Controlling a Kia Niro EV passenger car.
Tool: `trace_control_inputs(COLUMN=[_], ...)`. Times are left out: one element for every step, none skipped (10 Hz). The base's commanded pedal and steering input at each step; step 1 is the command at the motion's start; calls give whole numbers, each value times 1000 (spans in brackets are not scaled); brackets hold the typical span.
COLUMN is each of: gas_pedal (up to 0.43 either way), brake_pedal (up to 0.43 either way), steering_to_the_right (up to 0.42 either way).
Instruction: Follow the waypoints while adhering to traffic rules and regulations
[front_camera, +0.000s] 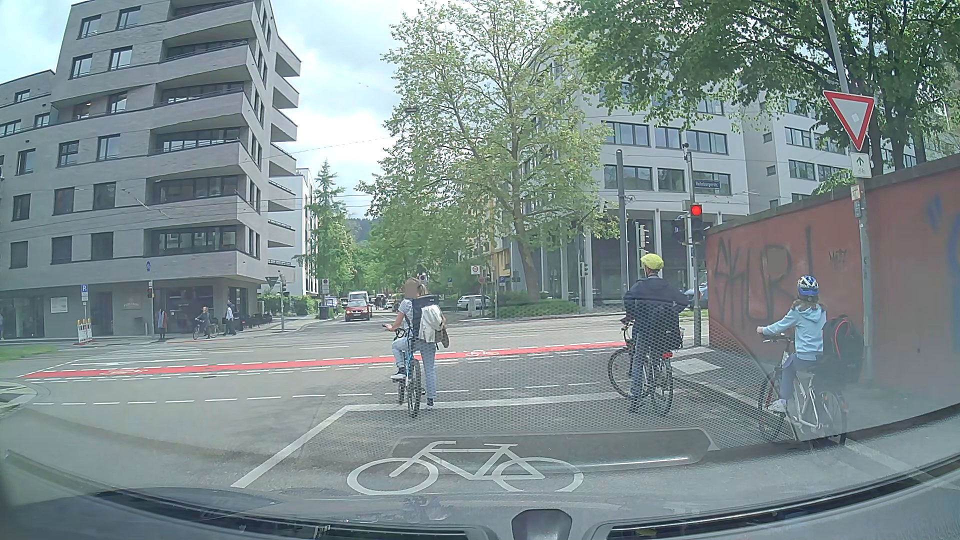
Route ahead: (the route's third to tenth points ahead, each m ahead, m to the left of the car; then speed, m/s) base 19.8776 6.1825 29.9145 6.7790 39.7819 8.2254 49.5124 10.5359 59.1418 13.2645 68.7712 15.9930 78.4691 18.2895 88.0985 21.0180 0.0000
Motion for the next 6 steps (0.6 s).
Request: trace_control_inputs(gas_pedal=[0, 0, 0, 0, 0, 0], brake_pedal=[262, 262, 262, 262, 262, 262], steering_to_the_right=[-17, -17, -16, -16, -16, -14])
